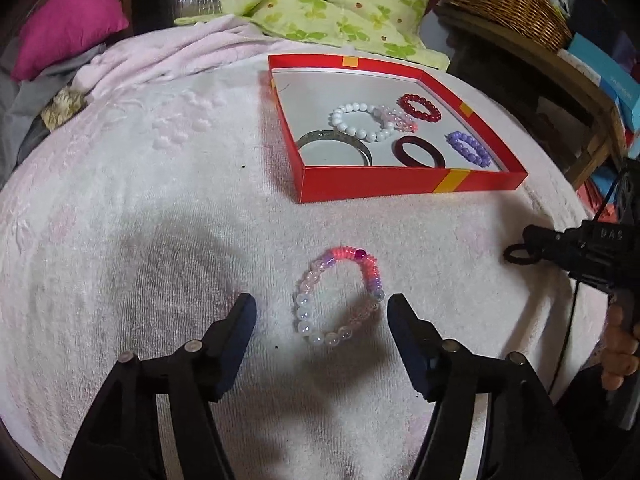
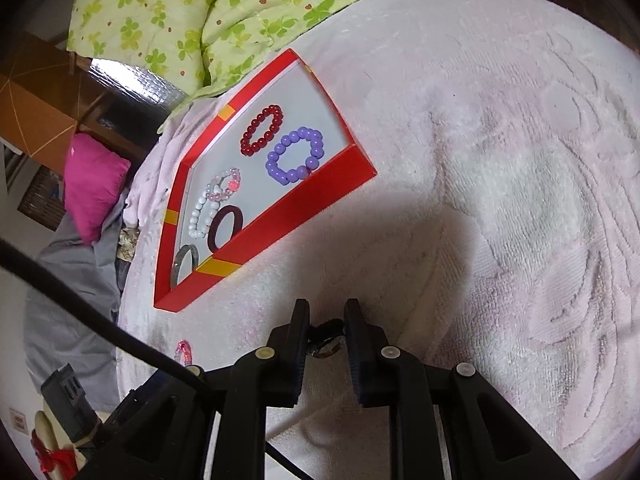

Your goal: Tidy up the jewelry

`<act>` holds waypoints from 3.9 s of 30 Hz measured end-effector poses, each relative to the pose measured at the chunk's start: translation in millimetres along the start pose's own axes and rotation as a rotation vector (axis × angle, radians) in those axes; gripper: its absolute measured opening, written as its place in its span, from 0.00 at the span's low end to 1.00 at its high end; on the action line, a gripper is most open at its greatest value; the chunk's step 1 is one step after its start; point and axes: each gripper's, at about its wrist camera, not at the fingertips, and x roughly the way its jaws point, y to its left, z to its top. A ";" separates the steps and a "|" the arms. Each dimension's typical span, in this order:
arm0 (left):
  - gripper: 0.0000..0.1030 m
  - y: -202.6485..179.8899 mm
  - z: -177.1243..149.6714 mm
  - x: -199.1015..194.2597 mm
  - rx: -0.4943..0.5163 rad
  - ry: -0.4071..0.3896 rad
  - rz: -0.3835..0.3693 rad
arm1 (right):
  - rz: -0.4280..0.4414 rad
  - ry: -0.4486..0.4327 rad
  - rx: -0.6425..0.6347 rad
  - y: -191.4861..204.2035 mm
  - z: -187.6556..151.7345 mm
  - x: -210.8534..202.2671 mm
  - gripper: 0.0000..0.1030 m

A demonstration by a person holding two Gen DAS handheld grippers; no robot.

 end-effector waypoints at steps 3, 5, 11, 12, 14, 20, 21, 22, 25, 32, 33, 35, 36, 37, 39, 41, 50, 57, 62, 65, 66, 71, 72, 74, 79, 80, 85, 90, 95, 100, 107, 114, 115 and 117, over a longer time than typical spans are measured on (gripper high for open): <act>0.71 -7.6 -2.4 2.1 0.058 -0.010 0.042 | 0.014 0.006 0.011 -3.4 0.7 -0.5 0.21; 0.74 -14.4 -5.4 3.9 0.100 -0.013 0.067 | 0.023 0.010 0.020 -4.1 0.2 -0.6 0.21; 0.81 -19.6 -8.1 7.5 0.112 -0.012 0.088 | 0.053 0.019 0.057 -8.9 0.4 -1.2 0.21; 0.82 -20.2 -7.7 8.2 0.114 -0.010 0.088 | 0.054 0.019 0.058 -9.1 0.1 -1.4 0.21; 0.82 -21.7 -7.3 9.8 0.122 -0.006 0.091 | 0.060 0.022 0.063 -10.3 0.0 -1.6 0.21; 0.79 -15.4 -6.0 7.4 0.093 -0.002 0.066 | 0.071 0.031 0.074 -13.3 -0.2 -2.9 0.21; 0.75 -15.2 -6.2 7.3 0.094 -0.005 0.073 | 0.073 0.033 0.073 -13.6 -0.4 -3.3 0.21; 0.66 -14.6 -6.2 6.6 0.094 -0.012 0.079 | 0.073 0.034 0.073 -14.2 -0.7 -3.7 0.21; 0.33 -11.0 -5.0 4.4 0.084 -0.020 0.043 | 0.076 0.037 0.074 -14.5 -1.2 -4.1 0.21; 0.08 -14.6 -4.3 -1.9 0.104 -0.050 0.017 | 0.055 0.031 0.054 -8.5 -2.2 -3.5 0.21; 0.06 -16.0 -4.0 -4.3 0.109 -0.061 0.012 | 0.052 0.027 0.046 -7.0 -2.5 -4.1 0.21; 0.06 -18.0 -3.2 -10.8 0.118 -0.090 -0.004 | 0.046 0.022 0.029 -4.7 -2.4 -4.4 0.21; 0.05 -19.1 -2.8 -14.0 0.123 -0.103 -0.013 | 0.047 0.018 0.016 -2.5 -2.7 -4.8 0.22; 0.05 -20.1 -2.6 -16.8 0.127 -0.113 -0.021 | 0.050 0.013 0.009 -0.4 -3.1 -5.3 0.22; 0.05 -21.6 -1.4 -20.4 0.133 -0.127 -0.029 | 0.063 -0.002 -0.013 4.1 -3.4 -7.7 0.22; 0.05 -20.0 0.1 -22.2 0.130 -0.132 -0.029 | 0.072 -0.012 -0.031 8.8 -4.2 -8.9 0.22; 0.21 -5.1 4.2 -12.1 0.055 -0.059 -0.025 | 0.048 0.005 -0.016 7.6 -3.7 -1.8 0.22; 0.51 -14.8 -2.1 -4.5 0.084 -0.020 -0.036 | 0.046 0.020 -0.001 2.7 -4.1 -1.9 0.22; 0.43 -22.4 -5.5 4.0 0.125 0.001 -0.032 | 0.045 0.025 -0.004 0.7 -5.6 -3.9 0.22; 0.16 -25.8 -7.2 3.5 0.149 -0.003 -0.057 | 0.046 0.025 -0.004 0.7 -6.0 -5.1 0.22; 0.14 -26.7 -7.8 2.8 0.157 -0.005 -0.058 | 0.047 0.024 -0.007 0.9 -6.2 -5.8 0.22; 0.14 -31.7 -7.9 -4.6 0.187 -0.037 -0.073 | 0.077 -0.004 -0.019 4.7 -6.9 -11.7 0.22; 0.14 -32.3 -6.5 -5.4 0.189 -0.045 -0.074 | 0.094 -0.016 -0.024 6.2 -6.6 -14.5 0.22; 0.14 -32.8 -4.9 -10.9 0.194 -0.069 -0.074 | 0.120 -0.033 -0.035 9.0 -5.8 -18.2 0.22; 0.14 -30.1 -0.3 -24.3 0.177 -0.125 -0.082 | 0.190 -0.074 -0.062 18.4 -4.8 -27.4 0.22; 0.14 -29.1 0.7 -27.9 0.174 -0.140 -0.078 | 0.198 -0.081 -0.068 20.9 -4.6 -28.7 0.22; 0.14 -22.4 7.1 -40.9 0.147 -0.196 -0.061 | 0.239 -0.121 -0.108 32.8 -5.3 -35.7 0.22; 0.14 -18.0 18.7 -58.4 0.129 -0.270 -0.016 | 0.267 -0.167 -0.160 43.4 -6.5 -43.9 0.22; 0.14 -20.2 43.2 -68.1 0.110 -0.294 -0.006 | 0.263 -0.233 -0.214 58.2 -4.4 -50.2 0.22; 0.14 -38.9 69.8 -73.3 0.156 -0.346 0.048 | 0.231 -0.299 -0.245 67.8 7.0 -52.6 0.22; 0.14 -59.3 93.2 -72.1 0.188 -0.400 0.083 | 0.204 -0.347 -0.230 62.2 29.5 -54.2 0.22; 0.14 -62.5 98.4 -63.8 0.208 -0.419 0.126 | 0.194 -0.367 -0.234 62.1 44.3 -49.5 0.22; 0.14 -61.7 98.4 -62.8 0.208 -0.421 0.130 | 0.193 -0.367 -0.236 63.2 44.1 -49.0 0.22; 0.14 -58.4 99.2 -59.9 0.205 -0.422 0.139 | 0.193 -0.367 -0.245 66.2 45.4 -46.5 0.22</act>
